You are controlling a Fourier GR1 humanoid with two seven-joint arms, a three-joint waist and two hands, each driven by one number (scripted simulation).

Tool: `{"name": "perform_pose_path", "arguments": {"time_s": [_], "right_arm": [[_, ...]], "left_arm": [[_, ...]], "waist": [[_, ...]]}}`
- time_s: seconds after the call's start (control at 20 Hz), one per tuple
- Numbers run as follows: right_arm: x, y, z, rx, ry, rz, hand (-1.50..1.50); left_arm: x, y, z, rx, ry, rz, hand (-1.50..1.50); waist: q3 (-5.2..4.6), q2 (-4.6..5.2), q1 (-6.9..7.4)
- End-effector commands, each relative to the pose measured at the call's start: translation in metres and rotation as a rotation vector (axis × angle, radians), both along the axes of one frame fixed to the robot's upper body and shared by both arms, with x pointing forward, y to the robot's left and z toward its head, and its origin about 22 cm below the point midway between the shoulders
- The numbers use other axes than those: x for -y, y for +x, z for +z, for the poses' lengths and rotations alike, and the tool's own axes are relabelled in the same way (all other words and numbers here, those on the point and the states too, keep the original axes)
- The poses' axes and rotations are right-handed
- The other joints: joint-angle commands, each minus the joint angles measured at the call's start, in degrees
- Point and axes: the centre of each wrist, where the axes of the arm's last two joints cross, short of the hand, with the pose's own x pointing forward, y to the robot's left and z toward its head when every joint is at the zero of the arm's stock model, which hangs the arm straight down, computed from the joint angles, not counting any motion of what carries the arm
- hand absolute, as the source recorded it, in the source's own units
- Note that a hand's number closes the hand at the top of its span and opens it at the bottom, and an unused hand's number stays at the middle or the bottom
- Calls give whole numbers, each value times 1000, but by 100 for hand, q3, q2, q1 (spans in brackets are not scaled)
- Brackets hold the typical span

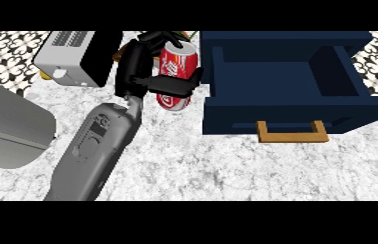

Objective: Pick up the can, place it into the drawer and close the drawer

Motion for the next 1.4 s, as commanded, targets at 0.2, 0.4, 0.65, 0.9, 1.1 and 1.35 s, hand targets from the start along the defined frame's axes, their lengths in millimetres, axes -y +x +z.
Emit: {"name": "perform_pose_path", "arguments": {"time_s": [0.2,0.4,0.65,0.9,1.1,1.35], "right_arm": [[-2,-12,2,2,5,0,-150],[8,-5,-4,-24,-38,-4,-150],[-9,-4,1,2,12,30,-150],[-1,8,5,0,2,25,-150],[-6,19,9,-8,3,26,-150],[11,17,-1,-4,-9,32,-150]], "left_arm": [[58,20,70,39,13,-27,150],[74,25,76,34,38,-17,150],[96,43,101,34,67,-11,150],[119,41,106,12,61,4,150],[122,53,97,0,113,-5,150],[134,55,110,-5,126,8,150]], "waist": [[-2,17,-98],[-1,23,-87],[-1,42,-166],[1,50,-202],[0,73,-218],[6,65,-264]]}}
